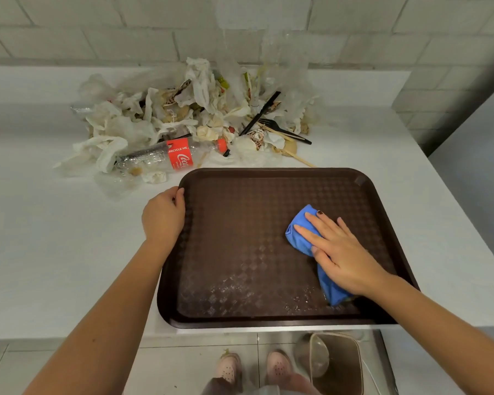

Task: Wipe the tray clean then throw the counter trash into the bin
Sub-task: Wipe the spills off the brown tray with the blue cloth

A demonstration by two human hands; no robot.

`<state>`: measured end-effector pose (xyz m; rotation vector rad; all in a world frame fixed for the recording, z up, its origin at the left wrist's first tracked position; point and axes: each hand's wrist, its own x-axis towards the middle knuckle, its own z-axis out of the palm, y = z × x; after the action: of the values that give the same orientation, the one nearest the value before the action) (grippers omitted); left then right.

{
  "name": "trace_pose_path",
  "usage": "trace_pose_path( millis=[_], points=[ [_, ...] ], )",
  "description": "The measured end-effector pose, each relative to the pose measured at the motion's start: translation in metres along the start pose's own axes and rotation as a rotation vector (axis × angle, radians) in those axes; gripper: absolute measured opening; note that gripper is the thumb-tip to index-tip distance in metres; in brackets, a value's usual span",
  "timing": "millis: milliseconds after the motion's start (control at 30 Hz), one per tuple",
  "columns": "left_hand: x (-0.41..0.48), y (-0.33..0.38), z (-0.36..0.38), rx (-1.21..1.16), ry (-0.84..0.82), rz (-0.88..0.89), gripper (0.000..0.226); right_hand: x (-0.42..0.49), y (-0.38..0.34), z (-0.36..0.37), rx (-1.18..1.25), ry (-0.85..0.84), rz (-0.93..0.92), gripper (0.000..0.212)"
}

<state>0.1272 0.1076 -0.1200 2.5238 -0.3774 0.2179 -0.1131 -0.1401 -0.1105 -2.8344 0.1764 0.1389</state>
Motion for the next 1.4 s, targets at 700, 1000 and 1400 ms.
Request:
trace_pose_path(
  millis=[700, 1000, 1400],
  points=[
    [0.001, -0.002, 0.004, -0.030, 0.002, -0.017, 0.036, -0.042, 0.040, 0.004, -0.118, 0.089, 0.317, 0.075],
    [-0.001, 0.004, 0.002, -0.017, 0.007, -0.023, 0.035, -0.047, 0.036, 0.007, -0.078, 0.057, 0.283, 0.064],
    [0.003, 0.001, 0.004, -0.063, 0.019, -0.046, 0.034, -0.039, 0.006, 0.015, -0.128, 0.033, 0.173, 0.073]
  ],
)
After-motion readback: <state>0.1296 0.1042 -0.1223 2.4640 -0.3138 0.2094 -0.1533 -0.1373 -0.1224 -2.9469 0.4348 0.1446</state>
